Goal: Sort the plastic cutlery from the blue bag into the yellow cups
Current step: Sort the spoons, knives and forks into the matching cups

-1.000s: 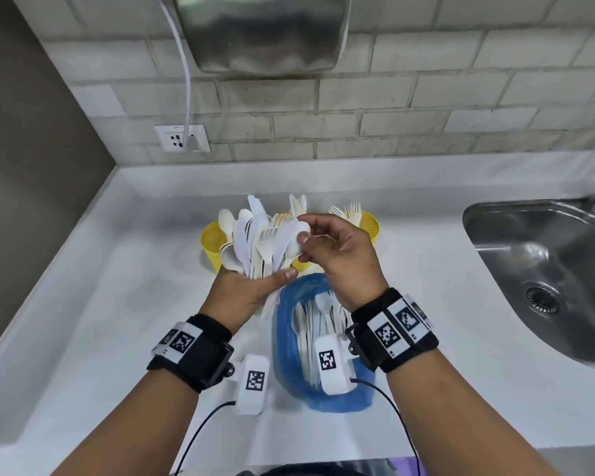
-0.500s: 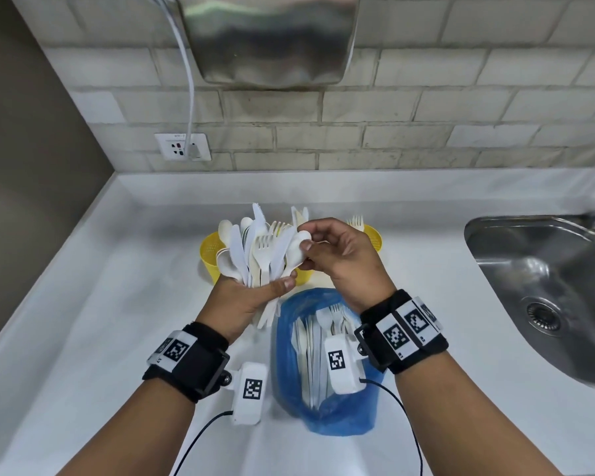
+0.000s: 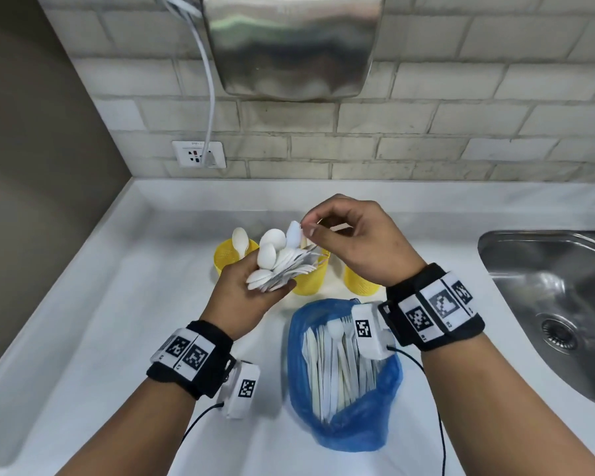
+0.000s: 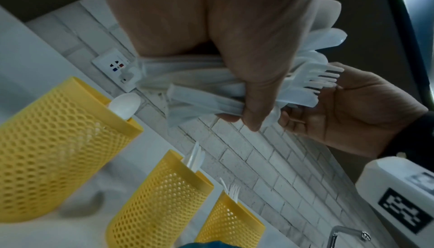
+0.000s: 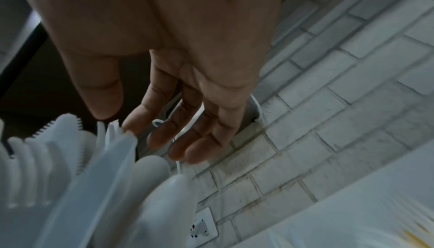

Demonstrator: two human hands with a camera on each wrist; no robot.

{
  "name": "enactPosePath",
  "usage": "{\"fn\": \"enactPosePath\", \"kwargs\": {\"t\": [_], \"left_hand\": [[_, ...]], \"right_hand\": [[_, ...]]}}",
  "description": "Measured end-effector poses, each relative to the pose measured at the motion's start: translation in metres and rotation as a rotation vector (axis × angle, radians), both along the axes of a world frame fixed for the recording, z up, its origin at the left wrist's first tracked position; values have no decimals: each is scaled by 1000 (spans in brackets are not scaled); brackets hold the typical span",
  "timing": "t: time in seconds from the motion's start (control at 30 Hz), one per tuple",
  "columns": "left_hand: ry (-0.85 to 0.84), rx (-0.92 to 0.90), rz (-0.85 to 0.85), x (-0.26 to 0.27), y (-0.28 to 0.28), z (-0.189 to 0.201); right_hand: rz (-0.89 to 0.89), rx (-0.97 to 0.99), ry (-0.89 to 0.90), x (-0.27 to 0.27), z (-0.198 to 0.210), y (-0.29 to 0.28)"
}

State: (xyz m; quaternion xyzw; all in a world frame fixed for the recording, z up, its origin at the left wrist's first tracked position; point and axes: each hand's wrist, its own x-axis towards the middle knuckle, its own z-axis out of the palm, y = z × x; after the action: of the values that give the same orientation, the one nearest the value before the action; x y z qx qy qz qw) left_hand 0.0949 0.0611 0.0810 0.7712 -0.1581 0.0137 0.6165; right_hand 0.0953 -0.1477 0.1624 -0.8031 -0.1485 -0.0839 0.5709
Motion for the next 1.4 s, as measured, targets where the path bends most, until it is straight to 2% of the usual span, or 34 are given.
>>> {"fn": "enactPosePath", "kwargs": {"t": [0.27,0.47,0.87,1.4], "left_hand": [[-32,42,-8,2,3,-2],[-24,66,-5,2,1,0],[53,165,-58,0,1,6],[49,235,-73,-3,-1,9]], "right_hand": [[-22,-212,-62,3,9,3],[-124,-236,-138,4,4,7],[-297,-267,-99,3,5,9],[-282,-244,-63,2,2,5]]}}
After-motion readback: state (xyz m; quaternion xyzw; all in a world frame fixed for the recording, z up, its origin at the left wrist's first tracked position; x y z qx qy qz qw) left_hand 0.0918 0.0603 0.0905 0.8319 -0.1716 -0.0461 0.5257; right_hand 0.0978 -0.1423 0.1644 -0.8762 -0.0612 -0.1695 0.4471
